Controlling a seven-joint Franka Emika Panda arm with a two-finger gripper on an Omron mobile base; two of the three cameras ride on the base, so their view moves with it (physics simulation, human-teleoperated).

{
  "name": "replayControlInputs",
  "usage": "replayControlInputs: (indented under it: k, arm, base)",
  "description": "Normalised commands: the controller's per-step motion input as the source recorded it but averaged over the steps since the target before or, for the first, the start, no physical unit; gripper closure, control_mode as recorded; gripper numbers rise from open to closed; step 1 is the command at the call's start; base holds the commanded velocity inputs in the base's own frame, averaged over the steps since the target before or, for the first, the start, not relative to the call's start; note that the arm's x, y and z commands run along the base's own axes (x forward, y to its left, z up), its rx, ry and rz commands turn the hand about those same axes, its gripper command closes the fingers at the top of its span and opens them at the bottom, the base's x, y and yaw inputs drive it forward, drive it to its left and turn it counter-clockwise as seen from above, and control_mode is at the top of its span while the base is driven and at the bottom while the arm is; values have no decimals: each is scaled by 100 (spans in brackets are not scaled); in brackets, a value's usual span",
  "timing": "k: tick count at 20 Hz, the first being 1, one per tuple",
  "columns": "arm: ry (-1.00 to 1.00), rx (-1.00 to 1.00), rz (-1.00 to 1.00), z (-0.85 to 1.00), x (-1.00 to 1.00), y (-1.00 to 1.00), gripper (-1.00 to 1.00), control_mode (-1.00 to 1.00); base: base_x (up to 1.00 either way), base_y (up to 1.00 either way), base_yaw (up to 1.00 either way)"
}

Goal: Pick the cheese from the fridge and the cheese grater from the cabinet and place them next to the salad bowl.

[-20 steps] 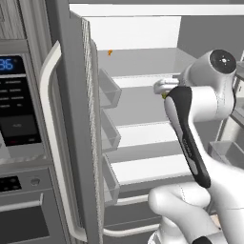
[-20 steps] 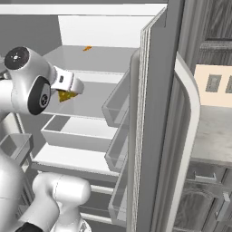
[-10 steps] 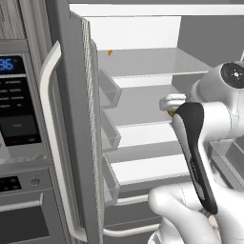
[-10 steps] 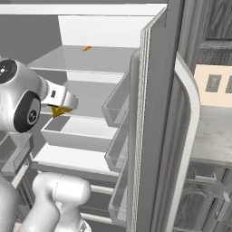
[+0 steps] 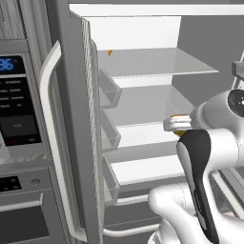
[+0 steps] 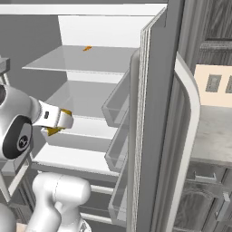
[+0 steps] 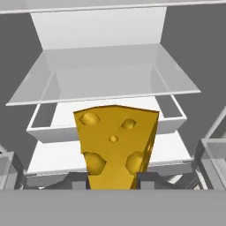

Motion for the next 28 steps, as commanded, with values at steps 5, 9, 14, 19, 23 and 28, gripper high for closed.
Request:
replayControlInputs:
  k: [5, 9, 14, 19, 23, 28]
  arm:
    - [0, -1, 0, -22, -16, 0, 100, -100]
    - [0, 0, 0, 0, -1, 0, 100, -100]
    - [0, 0, 0, 0, 0, 0, 100, -100]
    - [0, 0, 0, 0, 0, 0, 100, 100]
    - [0, 0, 0, 0, 0, 0, 100, 100]
    - [0, 0, 0, 0, 0, 0, 100, 100]
  base:
    - [0, 0, 0]
    - [0, 0, 0]
    - [0, 0, 0]
    - [-18, 0, 0]
    - [-42, 0, 0]
    - [-42, 0, 0]
